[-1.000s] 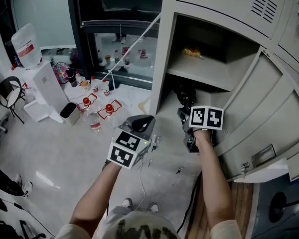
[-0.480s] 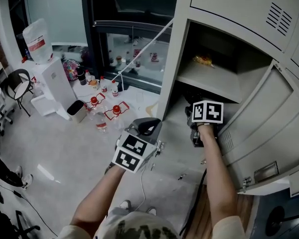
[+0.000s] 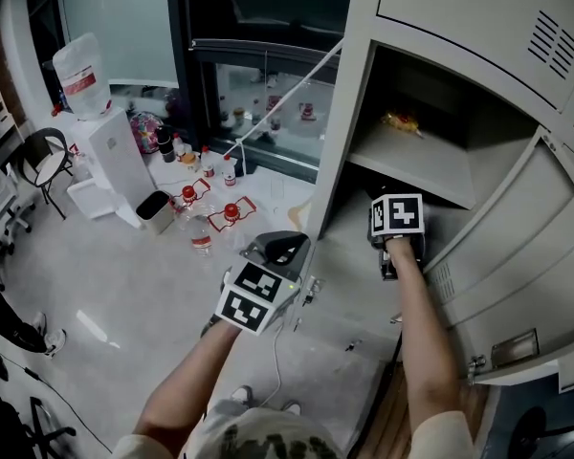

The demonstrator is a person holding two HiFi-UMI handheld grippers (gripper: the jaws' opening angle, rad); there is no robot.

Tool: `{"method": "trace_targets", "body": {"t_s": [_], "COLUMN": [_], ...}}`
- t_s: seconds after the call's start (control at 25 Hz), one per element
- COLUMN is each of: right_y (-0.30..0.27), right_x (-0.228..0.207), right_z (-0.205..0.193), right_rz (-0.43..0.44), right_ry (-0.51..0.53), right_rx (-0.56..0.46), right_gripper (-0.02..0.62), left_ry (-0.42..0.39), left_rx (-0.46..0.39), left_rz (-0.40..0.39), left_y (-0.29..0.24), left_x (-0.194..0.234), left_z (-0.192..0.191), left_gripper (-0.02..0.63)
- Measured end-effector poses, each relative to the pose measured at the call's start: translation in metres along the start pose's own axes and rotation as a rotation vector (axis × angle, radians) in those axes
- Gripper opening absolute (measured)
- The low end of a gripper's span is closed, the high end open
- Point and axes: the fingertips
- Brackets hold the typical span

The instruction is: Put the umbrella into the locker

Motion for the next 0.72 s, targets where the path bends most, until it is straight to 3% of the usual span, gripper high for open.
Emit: {"method": "trace_targets", "body": {"t_s": [0.2, 0.36, 0.72], "right_y": [-0.009, -0.051, -0.027], "right_x": [-0.007, -0.022, -0.023], "right_z": [-0.004, -0.025, -0.011], "right_rz": [-0.053, -0.075, -0.214], "right_ry": [0.074, 0.152, 0.329], "right_rx": [0.051, 0.112, 0.173], "right_gripper": [0.089, 0.091, 0.098], "left_ry": [0.005, 0.005, -0.004], "left_rx": [0.015, 0.025, 0.051], "left_rz": [-0.001, 0.000, 0.008], "left_y": [-0.006, -0.008, -0.008], "left_x": [0.002, 0.004, 0.010], "left_z": [-0.003, -0.006, -0.013], "left_gripper": [0.005, 0.005, 0.005]}}
Point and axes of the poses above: the fingertips, and each gripper's own axes: y backward along the fingers, x to its left, z out of its top, and after that the axes turned 14 degrees about y, right-handed
